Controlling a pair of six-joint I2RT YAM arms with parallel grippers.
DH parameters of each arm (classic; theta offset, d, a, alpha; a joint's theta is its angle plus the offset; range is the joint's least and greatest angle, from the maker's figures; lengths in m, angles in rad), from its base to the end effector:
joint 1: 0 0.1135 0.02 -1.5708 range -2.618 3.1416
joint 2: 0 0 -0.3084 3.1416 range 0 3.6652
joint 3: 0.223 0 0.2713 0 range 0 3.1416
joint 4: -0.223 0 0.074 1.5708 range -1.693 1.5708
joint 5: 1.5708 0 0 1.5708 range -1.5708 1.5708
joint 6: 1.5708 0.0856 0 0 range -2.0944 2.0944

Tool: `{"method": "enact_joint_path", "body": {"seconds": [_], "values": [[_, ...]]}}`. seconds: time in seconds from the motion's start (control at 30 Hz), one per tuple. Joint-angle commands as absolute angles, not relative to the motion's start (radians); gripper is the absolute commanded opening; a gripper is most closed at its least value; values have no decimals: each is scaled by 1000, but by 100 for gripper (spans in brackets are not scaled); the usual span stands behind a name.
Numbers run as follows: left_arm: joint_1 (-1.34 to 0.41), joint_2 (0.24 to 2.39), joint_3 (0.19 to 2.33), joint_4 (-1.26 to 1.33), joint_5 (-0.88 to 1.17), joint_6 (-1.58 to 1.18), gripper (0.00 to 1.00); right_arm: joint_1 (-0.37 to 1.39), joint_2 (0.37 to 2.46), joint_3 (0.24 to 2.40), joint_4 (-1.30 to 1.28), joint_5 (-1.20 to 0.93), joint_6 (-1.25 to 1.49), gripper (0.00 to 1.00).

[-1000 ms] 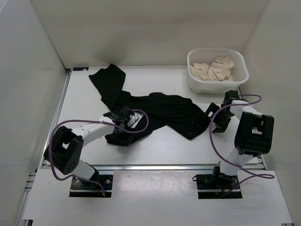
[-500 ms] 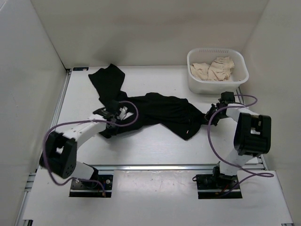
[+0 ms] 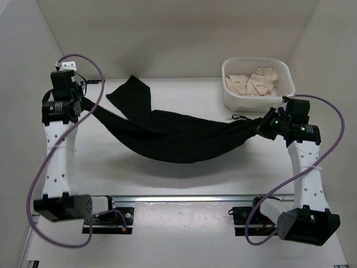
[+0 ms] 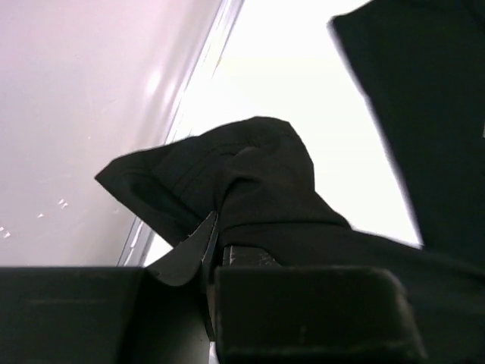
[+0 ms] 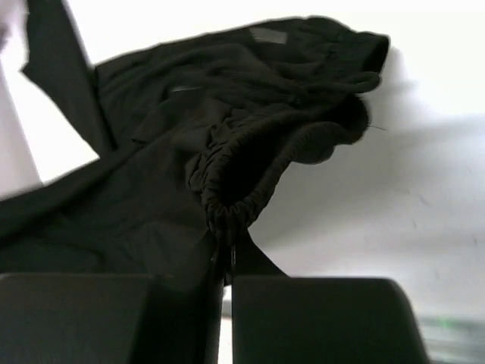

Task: Fold and stack the trousers
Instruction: Flatten the trousers out

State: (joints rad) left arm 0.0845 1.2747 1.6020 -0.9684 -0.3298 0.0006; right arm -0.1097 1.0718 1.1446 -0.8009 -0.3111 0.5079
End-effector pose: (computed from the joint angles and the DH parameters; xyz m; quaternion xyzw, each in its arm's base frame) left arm 0.2821 0.0517 0.4577 -0.1105 0.8779 0.1654 0.4356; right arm 0.2494 -0.0011 0.3599 0.2136 0.8781 0.2185 0.3681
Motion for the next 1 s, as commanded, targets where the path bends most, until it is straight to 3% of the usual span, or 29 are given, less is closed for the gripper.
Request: {"method": "enact_joint_path", "body": {"seconds": [0.0, 0.13, 0.37, 0.57, 0.8, 0.9, 0.97], "values": [[198, 1487, 1759, -1015, -336, 0, 14, -141, 1123, 1306, -952, -246, 485, 0], [255, 1713, 1896, -1075, -380, 0, 14, -141, 1154, 1388, -1002, -152, 431, 0], [245, 1914, 1873, -1314, -347, 0, 16, -141, 1186, 1316, -968, -153, 442, 0], [319, 1777, 1659, -1315, -325, 0, 14, -141, 1143, 1365, -1083, -54, 405, 0], [390, 1600, 1390, -1315, -313, 0, 19, -141, 1085, 1229, -1094, -32, 405, 0], [390, 1682, 1428, -1315, -234, 0, 24, -141, 1114, 1184, -1031, -66, 416, 0], [380, 1776, 1578, -1315, -172, 0, 31, -141, 1178, 1184, -973, -95, 416, 0]]}}
